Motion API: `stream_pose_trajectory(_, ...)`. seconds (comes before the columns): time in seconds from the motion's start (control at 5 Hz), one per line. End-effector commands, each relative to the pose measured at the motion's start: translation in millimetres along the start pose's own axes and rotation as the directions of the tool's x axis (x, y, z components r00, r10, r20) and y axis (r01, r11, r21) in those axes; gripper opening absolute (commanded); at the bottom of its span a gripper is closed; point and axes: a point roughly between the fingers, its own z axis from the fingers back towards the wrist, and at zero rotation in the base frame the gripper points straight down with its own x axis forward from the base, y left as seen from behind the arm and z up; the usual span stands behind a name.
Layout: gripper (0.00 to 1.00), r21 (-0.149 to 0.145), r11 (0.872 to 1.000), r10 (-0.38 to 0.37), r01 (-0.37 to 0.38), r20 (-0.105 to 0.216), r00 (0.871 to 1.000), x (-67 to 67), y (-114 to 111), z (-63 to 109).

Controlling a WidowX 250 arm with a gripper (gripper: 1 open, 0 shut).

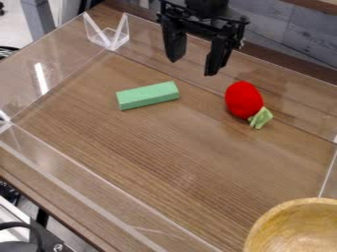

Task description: Move the red fruit to the left

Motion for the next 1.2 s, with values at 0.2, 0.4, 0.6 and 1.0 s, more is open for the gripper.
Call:
stream_pose_trajectory(0.2,1.00,-0.057,0.979,0.196,-0.195,0.006,0.981,12.4,-19.6,-10.5)
stream_pose_trajectory(0.4,1.00,-0.089,0.961,0.266,-0.264,0.013,0.964,27.9,-33.3,-25.7)
stream_pose_trajectory(0.6,1.00,-0.115,0.945,0.311,-0.306,0.027,0.950,42.0,-43.7,-37.6)
stream_pose_trajectory(1.0,1.00,-0.155,0.867,0.485,-0.474,0.043,0.873,61.4,-42.1,-43.6)
